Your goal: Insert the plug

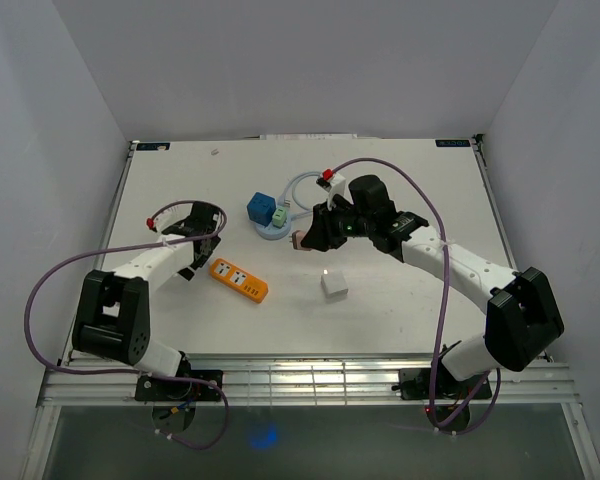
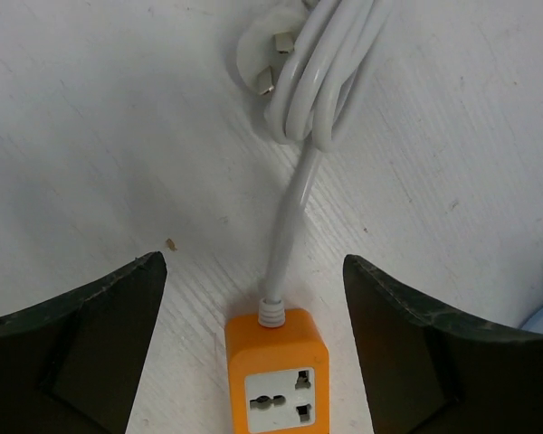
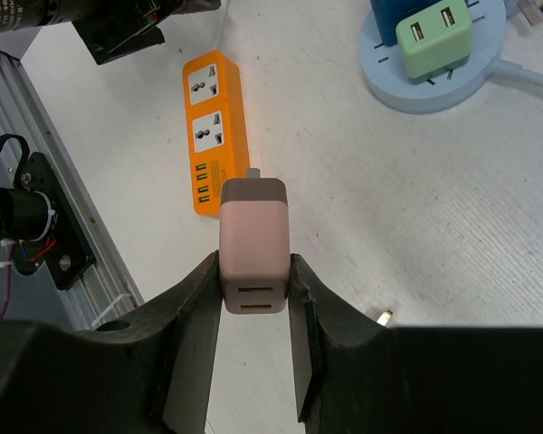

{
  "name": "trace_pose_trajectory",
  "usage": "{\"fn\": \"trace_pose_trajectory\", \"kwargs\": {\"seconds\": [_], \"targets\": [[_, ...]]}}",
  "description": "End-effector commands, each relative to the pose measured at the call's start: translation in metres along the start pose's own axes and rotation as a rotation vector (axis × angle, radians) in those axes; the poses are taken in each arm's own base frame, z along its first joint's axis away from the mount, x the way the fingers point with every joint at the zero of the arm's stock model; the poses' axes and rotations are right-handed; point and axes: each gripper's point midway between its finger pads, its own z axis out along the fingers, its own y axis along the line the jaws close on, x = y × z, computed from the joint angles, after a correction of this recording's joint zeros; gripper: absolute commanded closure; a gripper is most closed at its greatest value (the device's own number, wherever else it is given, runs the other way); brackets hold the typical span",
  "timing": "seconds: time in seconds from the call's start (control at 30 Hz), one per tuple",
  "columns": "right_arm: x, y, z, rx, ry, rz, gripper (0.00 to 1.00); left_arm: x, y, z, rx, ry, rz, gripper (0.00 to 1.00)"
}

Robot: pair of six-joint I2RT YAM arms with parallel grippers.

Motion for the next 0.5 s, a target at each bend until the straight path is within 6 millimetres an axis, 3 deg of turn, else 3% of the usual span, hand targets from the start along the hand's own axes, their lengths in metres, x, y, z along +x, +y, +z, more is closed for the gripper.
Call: {"fn": "trace_pose_trajectory", "kwargs": {"seconds": [0.0, 0.13, 0.27, 0.47], "targets": [[-0.004, 0.004, -0.001, -0.018, -0.019, -0.03, 0.92, -0.021, -0.001, -0.003, -0.042, -0.062, -0.076, 0.11], [-0.005, 0.007, -0.003, -0.026, -0.024, -0.034, 0.92, -0.017, -0.006, 0.006, -0.048, -0.039, -0.077, 0.2], [-0.009, 0.007, -0.007, -0.02, -0.034, -0.041, 0.92, -0.004, -0.01, 0.016, -0.024, -0.001, -0.04, 0.22], [-0.007, 0.003, -0.006, 0.008, 0.006, -0.045, 0.92, 0.018, -0.017, 0.019, 0.032, 0.083, -0.016, 0.5]]}}
